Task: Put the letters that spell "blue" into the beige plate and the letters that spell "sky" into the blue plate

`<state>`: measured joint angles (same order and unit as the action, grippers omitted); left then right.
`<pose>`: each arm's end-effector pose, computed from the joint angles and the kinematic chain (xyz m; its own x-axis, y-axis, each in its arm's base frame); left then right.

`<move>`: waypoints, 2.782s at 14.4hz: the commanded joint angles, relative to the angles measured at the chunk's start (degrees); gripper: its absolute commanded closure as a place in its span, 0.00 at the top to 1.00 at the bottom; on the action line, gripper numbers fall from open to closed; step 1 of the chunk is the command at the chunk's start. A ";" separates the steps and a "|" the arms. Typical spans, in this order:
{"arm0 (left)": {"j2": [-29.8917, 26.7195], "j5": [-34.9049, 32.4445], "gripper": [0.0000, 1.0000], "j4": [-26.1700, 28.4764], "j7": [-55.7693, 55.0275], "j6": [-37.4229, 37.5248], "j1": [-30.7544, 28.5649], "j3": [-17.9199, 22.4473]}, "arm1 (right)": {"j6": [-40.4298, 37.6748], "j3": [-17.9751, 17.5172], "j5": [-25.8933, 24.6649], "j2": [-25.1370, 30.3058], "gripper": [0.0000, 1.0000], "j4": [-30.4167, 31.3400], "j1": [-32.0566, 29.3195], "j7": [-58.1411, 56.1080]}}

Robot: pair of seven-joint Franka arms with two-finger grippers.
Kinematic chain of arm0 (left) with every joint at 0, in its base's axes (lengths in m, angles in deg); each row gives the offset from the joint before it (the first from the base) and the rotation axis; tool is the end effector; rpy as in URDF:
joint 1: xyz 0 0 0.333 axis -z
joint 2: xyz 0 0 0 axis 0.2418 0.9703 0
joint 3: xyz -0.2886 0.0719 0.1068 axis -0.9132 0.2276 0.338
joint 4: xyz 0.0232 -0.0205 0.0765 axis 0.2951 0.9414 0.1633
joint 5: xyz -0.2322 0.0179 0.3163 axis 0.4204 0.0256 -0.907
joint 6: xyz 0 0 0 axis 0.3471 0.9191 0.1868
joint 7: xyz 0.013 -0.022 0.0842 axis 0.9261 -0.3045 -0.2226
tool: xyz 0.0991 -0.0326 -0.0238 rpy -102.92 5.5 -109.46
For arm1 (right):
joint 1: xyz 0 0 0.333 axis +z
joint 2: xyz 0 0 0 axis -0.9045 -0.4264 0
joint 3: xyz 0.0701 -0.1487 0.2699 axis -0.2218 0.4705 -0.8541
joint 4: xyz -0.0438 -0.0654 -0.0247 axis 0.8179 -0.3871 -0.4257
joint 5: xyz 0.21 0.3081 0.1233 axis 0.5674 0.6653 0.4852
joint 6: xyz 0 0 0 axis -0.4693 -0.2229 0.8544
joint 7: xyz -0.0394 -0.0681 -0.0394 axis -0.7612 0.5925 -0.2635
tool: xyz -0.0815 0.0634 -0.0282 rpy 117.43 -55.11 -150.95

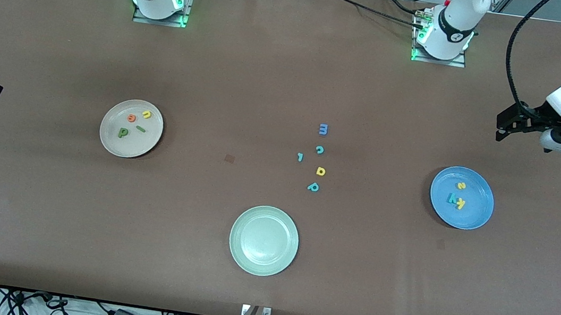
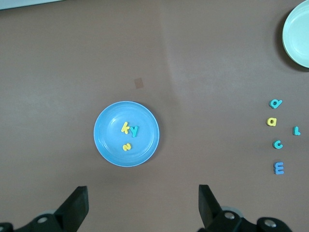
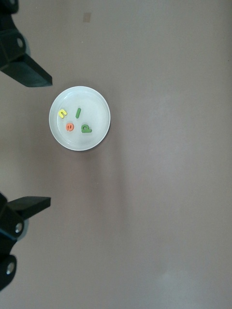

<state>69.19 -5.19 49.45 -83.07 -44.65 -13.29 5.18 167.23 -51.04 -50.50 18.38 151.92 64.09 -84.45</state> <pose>0.5591 -0.0517 0.5969 0.9898 -0.1270 0.0647 -0.1251 -0.9916 -0.0325 0.6158 -0.0474 0.6096 0.9943 -0.1049 -0.0200 -0.1039 -0.9934 0.0488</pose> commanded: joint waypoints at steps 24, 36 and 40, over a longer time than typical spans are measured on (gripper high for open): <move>0.71 0.80 1.00 -1.67 0.31 1.31 -0.09 -0.03 | 5.43 -1.42 0.13 11.11 1.00 16.00 -1.00 -4.44; 0.71 0.80 1.00 -1.67 0.31 1.31 -0.09 -0.03 | 4.21 -1.24 -0.04 11.02 1.00 16.09 -1.27 -4.79; 0.71 0.80 1.00 -1.76 0.31 1.31 -0.09 -0.03 | 3.77 -1.07 -0.13 11.20 1.00 16.00 -1.27 -4.96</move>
<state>69.19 -5.19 49.44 -83.07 -44.56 -13.29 5.23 171.36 -51.82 -50.55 28.04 166.72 63.45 -88.40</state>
